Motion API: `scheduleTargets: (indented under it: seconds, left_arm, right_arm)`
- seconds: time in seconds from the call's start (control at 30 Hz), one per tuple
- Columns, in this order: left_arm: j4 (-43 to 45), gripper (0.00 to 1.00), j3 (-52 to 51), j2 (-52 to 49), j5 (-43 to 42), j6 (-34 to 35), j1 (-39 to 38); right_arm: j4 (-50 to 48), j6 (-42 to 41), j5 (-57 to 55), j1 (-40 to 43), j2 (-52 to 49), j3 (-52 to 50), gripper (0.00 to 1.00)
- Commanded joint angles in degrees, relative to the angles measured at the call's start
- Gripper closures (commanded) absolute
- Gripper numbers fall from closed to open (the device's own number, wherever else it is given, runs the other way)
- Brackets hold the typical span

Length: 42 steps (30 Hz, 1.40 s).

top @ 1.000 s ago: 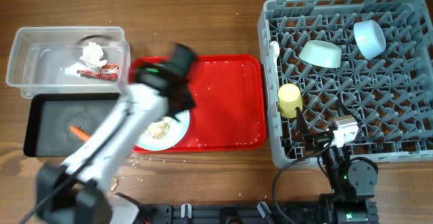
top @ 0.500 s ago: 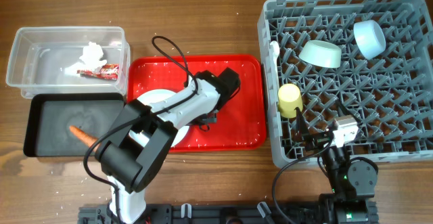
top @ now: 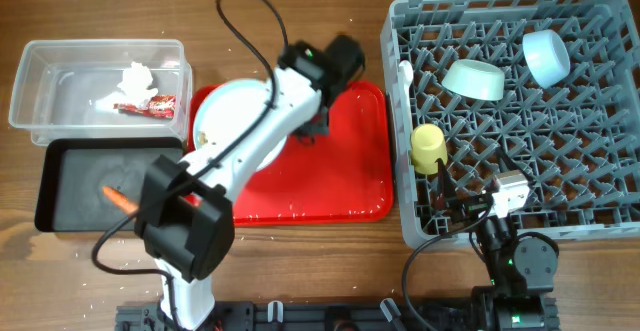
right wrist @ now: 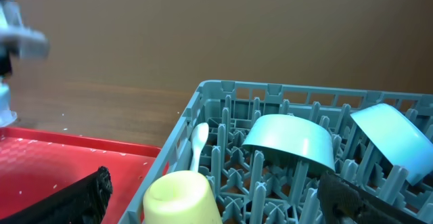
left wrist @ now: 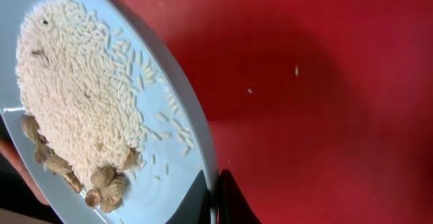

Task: Sort waste into correct bins and load items into the dishwasher rack
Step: 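Grasp the rim of the food-scrap plate with the left gripper, then tilt the plate over the black tray to dump the scraps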

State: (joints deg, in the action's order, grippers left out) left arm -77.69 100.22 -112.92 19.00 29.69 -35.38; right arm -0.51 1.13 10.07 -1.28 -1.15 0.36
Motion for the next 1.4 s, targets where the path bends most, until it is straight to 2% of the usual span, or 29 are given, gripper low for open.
scheduleTargets:
  seconds: [0.0, 0.1, 0.2, 0.27, 0.4, 0.6, 0.8, 1.17, 1.27, 1.37]
  left_arm:
    - [-4.5, 0.96, 8.5, 1.7, 0.9, -2.5, 4.6]
    - [-7.5, 0.96, 11.0, 2.9, -3.2, -2.3, 8.3]
    - [-8.1, 0.96, 11.0, 4.6, -12.9, -2.3, 13.0]
    - [-9.5, 0.96, 11.0, 6.3, -19.7, -2.4, 19.0]
    - [-12.0, 0.96, 11.0, 8.0, -24.2, -5.4, 27.7]
    - [-11.9, 0.96, 7.6, 10.1, -32.0, -12.9, 38.7]
    - [-6.0, 0.96, -2.0, 12.5, -42.1, -21.6, 47.5]
    - [-2.4, 0.96, -16.4, 20.0, -70.9, -40.3, 68.8]
    - [-3.6, 0.96, -18.2, 20.8, -72.1, -41.1, 73.7]
    - [-5.1, 0.96, -18.3, 21.2, -72.1, -41.6, 75.1]
  right_arm:
    - [-0.4, -1.1, 0.5, 0.2, 0.5, -0.1, 0.00]
    - [-0.3, -1.1, 0.5, 0.2, 0.5, -0.1, 0.00]
    - [-0.4, -1.1, 0.5, 0.2, 0.5, -0.1, 0.00]
    - [-0.3, -1.1, 0.5, 0.2, 0.5, -0.1, 0.00]
    - [-0.3, -1.1, 0.5, 0.2, 0.5, -0.1, 0.00]
    - [-0.4, -1.1, 0.5, 0.2, 0.5, -0.1, 0.00]
    - [-0.3, -1.1, 0.5, 0.2, 0.5, -0.1, 0.00]
    - [-0.4, -1.1, 0.5, 0.2, 0.5, -0.1, 0.00]
    - [-0.3, -1.1, 0.5, 0.2, 0.5, -0.1, 0.00]
    - [-0.3, -1.1, 0.5, 0.2, 0.5, -0.1, 0.00]
